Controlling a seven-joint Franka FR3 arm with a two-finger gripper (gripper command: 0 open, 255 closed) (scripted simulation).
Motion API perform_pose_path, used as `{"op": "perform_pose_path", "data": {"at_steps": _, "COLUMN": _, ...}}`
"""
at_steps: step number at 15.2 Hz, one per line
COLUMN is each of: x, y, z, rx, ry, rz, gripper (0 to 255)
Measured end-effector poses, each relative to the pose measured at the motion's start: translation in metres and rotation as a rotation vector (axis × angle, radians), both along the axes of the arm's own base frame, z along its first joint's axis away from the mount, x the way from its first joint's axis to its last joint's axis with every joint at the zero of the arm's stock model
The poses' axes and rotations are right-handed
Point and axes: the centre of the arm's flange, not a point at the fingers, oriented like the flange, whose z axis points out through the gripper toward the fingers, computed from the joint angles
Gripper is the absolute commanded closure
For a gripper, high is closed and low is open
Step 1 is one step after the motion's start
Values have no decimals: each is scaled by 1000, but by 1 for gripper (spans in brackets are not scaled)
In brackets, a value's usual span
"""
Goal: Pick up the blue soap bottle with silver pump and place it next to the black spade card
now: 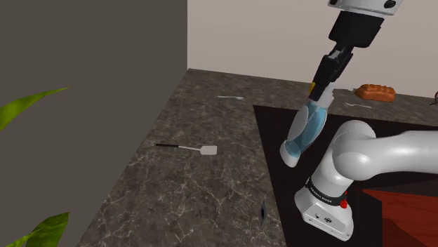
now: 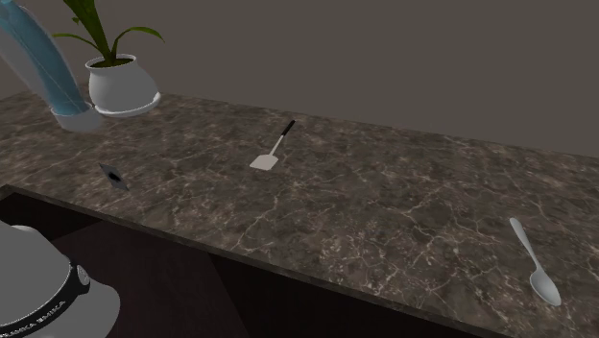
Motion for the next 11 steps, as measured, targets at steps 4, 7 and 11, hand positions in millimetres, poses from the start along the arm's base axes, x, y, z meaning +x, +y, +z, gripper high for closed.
{"op": "perform_pose_path", "data": {"at_steps": 4, "x": 0, "y": -1, "z": -20, "rx": 0, "ry": 0, "rz": 0, "gripper": 255}}
{"op": "perform_pose_path", "data": {"at_steps": 7, "x": 0, "y": -2, "z": -36, "rx": 0, "ry": 0, "rz": 0, "gripper": 255}}
{"op": "perform_pose_path", "data": {"at_steps": 11, "x": 1, "y": 0, "z": -56, "rx": 0, "ry": 0, "rz": 0, "gripper": 255}}
